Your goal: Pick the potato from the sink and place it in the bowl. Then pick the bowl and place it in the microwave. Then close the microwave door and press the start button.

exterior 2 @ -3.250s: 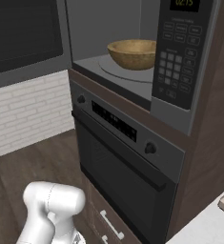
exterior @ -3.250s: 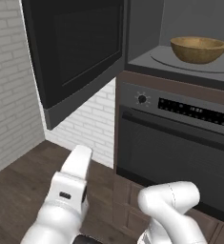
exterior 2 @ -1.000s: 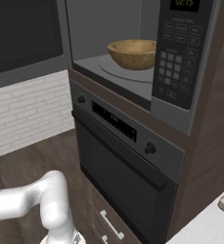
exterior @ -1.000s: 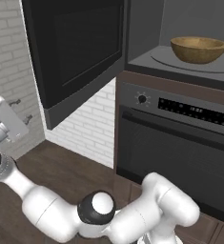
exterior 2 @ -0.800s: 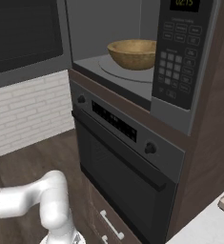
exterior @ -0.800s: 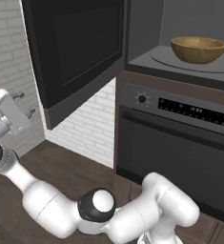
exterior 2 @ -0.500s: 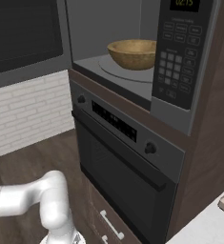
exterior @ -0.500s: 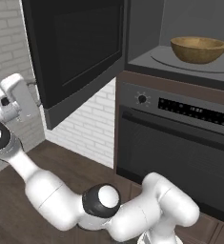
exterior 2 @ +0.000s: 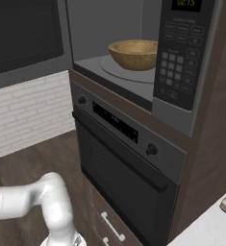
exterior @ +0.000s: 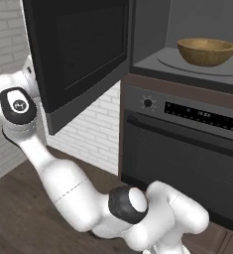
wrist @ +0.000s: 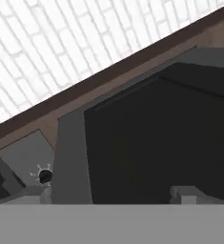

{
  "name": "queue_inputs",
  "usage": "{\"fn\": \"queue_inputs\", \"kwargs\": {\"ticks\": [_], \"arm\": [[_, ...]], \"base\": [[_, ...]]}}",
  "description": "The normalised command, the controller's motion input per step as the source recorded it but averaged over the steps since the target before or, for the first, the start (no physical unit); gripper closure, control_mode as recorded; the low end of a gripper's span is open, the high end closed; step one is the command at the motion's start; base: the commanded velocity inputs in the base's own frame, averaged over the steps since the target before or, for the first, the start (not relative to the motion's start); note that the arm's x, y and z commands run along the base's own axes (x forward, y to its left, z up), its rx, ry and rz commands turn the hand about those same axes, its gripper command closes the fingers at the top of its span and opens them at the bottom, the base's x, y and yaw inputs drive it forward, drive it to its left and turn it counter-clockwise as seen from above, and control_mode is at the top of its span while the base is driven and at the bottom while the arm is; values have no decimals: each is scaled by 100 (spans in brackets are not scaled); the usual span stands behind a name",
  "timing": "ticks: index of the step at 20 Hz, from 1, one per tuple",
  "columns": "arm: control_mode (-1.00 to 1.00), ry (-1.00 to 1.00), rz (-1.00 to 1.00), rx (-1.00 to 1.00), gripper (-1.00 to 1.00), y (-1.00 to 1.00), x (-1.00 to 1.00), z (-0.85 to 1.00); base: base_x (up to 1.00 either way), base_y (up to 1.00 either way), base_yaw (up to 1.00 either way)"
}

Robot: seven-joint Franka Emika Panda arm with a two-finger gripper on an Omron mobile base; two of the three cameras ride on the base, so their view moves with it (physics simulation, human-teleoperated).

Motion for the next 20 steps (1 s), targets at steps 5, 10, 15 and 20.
{"fn": "queue_inputs", "kwargs": {"ticks": [5, 10, 15, 20], "arm": [[-100, -39, 18, 29, -100, -100, -78, 31], [-100, -44, 16, 28, -100, -100, -92, 32], [-100, -38, 21, 35, -100, -100, -46, 21], [-100, -13, 16, 37, -100, -100, 0, 15]], "base": [[0, 0, 0], [0, 0, 0], [0, 0, 0], [0, 0, 0]]}}
